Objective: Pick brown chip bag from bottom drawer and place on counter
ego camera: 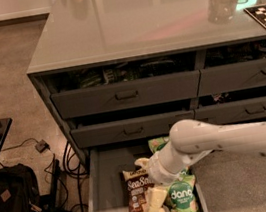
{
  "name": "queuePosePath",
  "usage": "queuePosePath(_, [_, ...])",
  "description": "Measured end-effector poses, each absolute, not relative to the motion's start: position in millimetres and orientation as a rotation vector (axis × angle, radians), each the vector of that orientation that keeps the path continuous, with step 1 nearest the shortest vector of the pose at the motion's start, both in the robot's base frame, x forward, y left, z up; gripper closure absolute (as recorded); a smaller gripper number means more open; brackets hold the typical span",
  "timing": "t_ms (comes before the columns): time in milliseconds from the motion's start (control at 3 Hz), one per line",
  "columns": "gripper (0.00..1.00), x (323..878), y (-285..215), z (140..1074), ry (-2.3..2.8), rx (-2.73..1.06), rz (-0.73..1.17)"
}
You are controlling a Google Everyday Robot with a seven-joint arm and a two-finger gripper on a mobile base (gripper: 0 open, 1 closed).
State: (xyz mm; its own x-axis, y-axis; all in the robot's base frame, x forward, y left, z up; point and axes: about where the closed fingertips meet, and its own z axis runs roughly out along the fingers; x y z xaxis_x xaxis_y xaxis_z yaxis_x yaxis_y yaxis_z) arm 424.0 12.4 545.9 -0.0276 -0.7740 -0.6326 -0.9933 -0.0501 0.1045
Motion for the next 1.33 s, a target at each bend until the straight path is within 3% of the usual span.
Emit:
queuePosePath(1000, [0.00, 488.9, 66.9, 354.5, 2.032, -1.687, 0.847])
queuePosePath(1333, [0.00, 488.9, 66.9, 354.5, 2.032, -1.687, 0.847])
